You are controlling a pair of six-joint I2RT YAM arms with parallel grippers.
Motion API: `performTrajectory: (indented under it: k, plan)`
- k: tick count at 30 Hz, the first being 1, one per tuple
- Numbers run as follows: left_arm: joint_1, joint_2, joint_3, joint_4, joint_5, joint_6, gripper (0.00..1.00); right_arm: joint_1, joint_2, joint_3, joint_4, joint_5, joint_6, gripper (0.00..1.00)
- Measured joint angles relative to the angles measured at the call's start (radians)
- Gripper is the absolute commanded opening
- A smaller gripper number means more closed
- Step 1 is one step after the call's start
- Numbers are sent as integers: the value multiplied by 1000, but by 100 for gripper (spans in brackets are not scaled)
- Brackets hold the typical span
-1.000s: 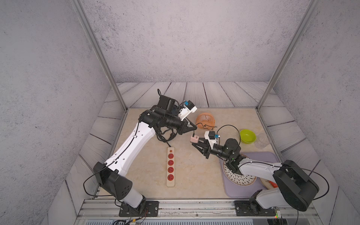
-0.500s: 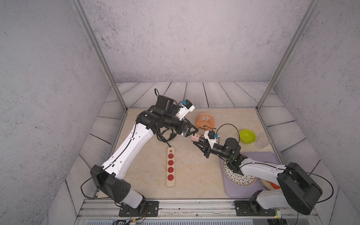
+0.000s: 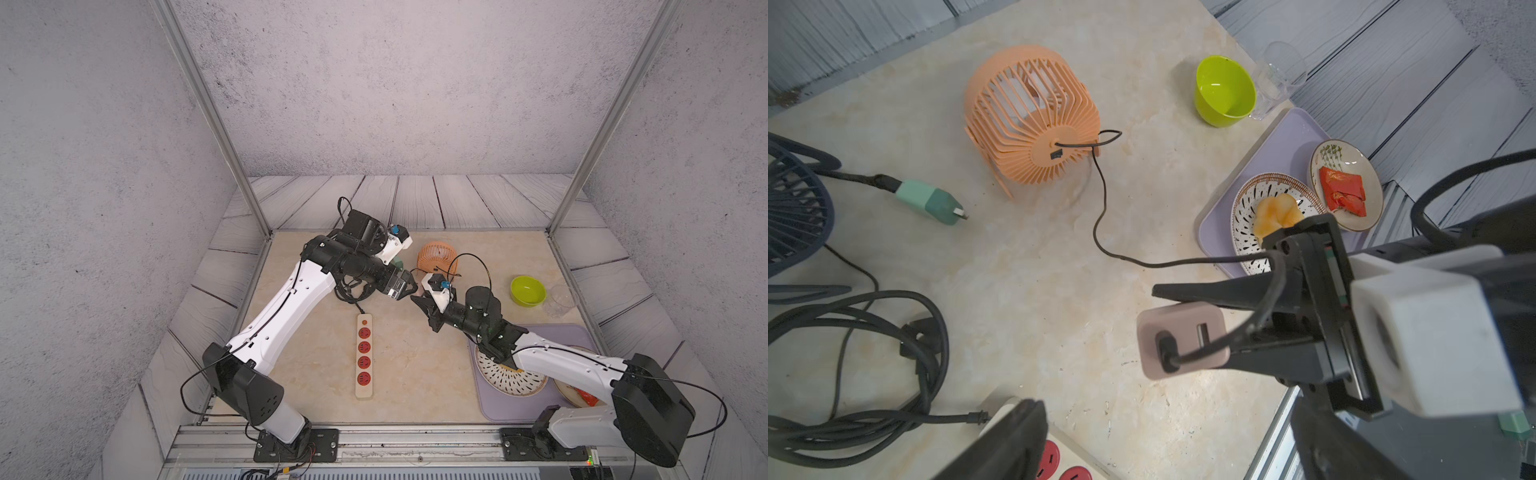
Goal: Plug the desk fan into the power strip
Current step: Pick up the plug from the center of the board.
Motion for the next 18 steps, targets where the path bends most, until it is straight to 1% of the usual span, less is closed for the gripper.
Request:
performTrajectory:
  k: [5, 11, 18]
  plan:
    - [-17, 27, 0, 0, -6, -22, 94, 20, 1, 21, -43, 29, -9, 0]
    - [-17, 51, 0, 0, -26, -41, 88, 31, 2, 28, -48, 45, -15, 0]
    - [-17, 66, 0, 11, -5, -71, 71, 48, 12, 34, -56, 49, -29, 0]
